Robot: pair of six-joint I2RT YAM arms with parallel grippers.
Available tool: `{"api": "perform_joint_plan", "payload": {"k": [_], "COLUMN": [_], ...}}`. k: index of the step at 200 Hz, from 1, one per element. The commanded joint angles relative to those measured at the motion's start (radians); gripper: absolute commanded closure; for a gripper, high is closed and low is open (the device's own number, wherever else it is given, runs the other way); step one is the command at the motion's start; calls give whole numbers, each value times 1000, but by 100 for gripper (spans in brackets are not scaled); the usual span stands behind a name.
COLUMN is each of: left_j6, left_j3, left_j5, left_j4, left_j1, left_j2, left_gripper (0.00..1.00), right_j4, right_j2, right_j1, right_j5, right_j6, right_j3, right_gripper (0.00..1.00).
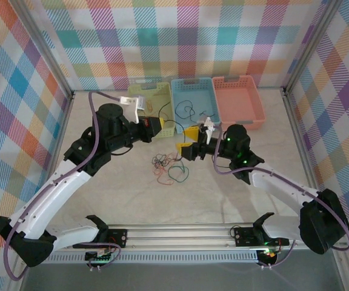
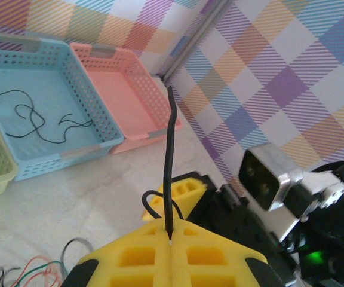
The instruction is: Untangle the cables
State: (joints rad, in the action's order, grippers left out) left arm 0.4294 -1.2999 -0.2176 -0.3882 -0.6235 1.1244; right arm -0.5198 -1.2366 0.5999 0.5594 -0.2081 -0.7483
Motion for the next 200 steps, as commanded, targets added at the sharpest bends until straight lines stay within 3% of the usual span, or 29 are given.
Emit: {"api": "perform_joint_plan", "payload": {"k": [1, 39, 101, 200], "left_j6": [-1, -11, 11, 1], "left_j3": [-50, -119, -376, -907], "left_j5": [-67, -72, -142, -131], "left_j4": [25, -8, -76, -271], "left_j1": [12, 11, 12, 11], "left_j2": [11, 22, 105, 261], "left_gripper": [100, 100, 100, 100], "right_j4": [-14, 15, -31, -61], "right_j2": [-43, -110, -152, -268], "right_j1": [12, 14, 13, 10], "right_j5": [-14, -51, -77, -209], "right_j6": [49, 67, 85, 163], "right_j3": [-70, -117, -44, 52], "right_gripper": [26, 45, 67, 69]}}
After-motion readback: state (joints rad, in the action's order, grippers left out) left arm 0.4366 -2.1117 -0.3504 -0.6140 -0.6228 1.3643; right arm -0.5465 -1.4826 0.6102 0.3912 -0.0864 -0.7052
